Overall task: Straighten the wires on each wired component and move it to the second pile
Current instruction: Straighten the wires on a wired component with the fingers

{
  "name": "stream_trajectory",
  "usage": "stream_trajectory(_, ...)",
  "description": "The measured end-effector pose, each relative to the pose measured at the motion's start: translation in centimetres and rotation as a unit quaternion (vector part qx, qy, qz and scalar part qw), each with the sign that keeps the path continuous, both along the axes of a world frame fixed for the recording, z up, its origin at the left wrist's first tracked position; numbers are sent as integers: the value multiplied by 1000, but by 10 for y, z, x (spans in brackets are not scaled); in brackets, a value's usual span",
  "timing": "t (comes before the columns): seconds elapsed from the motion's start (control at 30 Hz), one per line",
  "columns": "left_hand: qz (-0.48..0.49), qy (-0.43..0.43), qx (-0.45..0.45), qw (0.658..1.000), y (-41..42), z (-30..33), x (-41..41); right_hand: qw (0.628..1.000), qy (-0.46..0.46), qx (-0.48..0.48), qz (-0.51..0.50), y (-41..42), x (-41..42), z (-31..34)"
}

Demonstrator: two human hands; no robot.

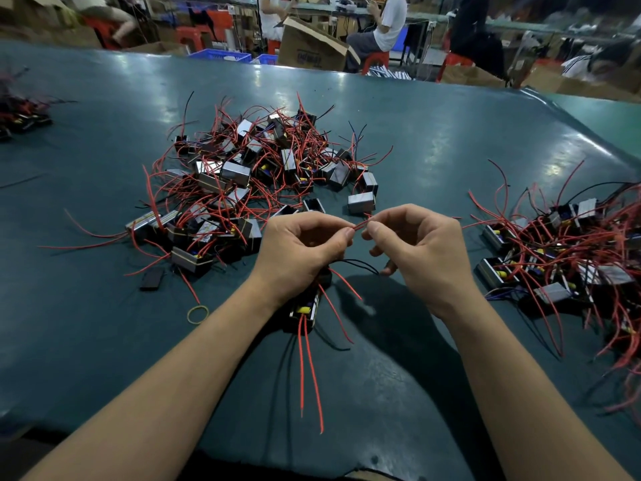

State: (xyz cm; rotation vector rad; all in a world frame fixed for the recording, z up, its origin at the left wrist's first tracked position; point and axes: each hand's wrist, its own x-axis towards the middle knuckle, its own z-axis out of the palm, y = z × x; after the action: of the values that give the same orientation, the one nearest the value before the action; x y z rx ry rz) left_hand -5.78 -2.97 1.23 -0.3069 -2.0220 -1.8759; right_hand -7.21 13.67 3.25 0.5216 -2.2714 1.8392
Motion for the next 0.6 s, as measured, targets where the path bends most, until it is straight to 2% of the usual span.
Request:
stream_trajectory(0.17, -3, 1, -11, 1000, 1, 1, 0, 1000, 11, -23, -7, -3, 1, -2)
stream_trajectory(0.4, 5, 2, -40, 999, -1, 0, -3, 997, -28, -70, -4, -8, 0, -6)
stream_trajectory(0.6, -2, -11, -12, 1000, -1, 1, -5, 996, -31, -80, -8, -10, -1, -9)
